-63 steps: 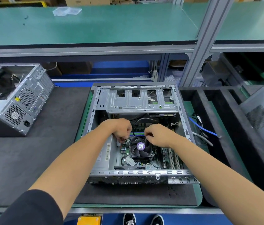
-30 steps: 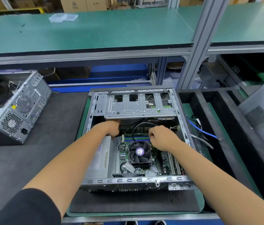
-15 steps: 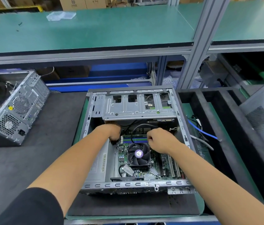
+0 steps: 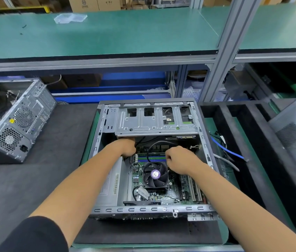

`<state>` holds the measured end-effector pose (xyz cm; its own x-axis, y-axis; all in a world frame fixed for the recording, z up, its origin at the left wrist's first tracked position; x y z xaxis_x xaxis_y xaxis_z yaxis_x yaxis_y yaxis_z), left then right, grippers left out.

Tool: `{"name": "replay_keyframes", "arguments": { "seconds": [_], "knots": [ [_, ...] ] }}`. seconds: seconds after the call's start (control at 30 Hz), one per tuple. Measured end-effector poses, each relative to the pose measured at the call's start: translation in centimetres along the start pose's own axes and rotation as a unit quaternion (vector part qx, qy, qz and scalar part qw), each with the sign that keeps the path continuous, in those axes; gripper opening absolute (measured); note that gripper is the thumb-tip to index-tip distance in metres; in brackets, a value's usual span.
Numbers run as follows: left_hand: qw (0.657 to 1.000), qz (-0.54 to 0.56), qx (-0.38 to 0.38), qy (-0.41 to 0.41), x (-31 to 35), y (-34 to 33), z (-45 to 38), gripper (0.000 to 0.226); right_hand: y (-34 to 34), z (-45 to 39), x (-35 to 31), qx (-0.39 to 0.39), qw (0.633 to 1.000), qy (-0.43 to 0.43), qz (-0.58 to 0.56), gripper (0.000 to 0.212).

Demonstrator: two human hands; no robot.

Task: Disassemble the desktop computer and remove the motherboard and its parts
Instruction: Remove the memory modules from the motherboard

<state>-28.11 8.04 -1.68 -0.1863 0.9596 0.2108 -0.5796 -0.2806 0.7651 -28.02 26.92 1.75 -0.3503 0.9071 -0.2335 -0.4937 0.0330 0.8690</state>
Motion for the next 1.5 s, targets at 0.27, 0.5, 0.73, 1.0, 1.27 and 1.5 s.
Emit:
{"name": "replay_keyframes", "arguments": {
  "seconds": [0.27, 0.5, 0.73, 1.0, 1.27, 1.5],
  "knots": [
    [0.994, 0.103, 0.045, 0.008, -0.2, 0.6, 0.5, 0.037, -0.2, 0.0, -0.1, -0.013, 1.000, 0.006, 0.002, 0.014],
    [0.994, 0.075, 0.081, 0.006, 0.0, 1.1, -0.1, 0.032, -0.4, 0.1, 0.0, -0.017, 1.000, 0.010, -0.002, 0.015],
    [1.000, 0.001, 0.012, -0.023, 0.7, 0.5, 0.9, 0.040, -0.5, 0.0, 0.0, -0.015, 1.000, 0.009, -0.003, 0.016],
    [0.994, 0.069, -0.034, -0.078, 1.5, 0.3, 1.9, 0.019, -0.4, -0.1, -0.2, -0.006, 0.999, 0.023, -0.034, 0.022],
    [0.974, 0.109, -0.122, -0.155, 3.3, -1.6, 3.2, 0.009, -1.1, 0.1, -0.9, -0.030, 0.998, 0.050, -0.034, 0.021],
    [0.972, 0.122, 0.028, -0.198, 3.5, 0.7, 2.9, 0.009, 1.9, 2.9, -3.0, 0.113, 0.986, 0.121, -0.004, 0.004]
  ]
}}
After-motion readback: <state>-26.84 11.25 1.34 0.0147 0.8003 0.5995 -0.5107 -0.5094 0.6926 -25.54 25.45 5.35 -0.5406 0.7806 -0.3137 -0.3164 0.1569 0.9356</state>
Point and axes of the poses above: each hand's wrist, its own z-axis away from the middle knuckle, its own y-axis out of the back of the hand, x = y × z, the point moved 8 cm from there along -z, towards the middle knuckle, and after that the axes turned 9 degrees about -y, right-handed, at the moved point
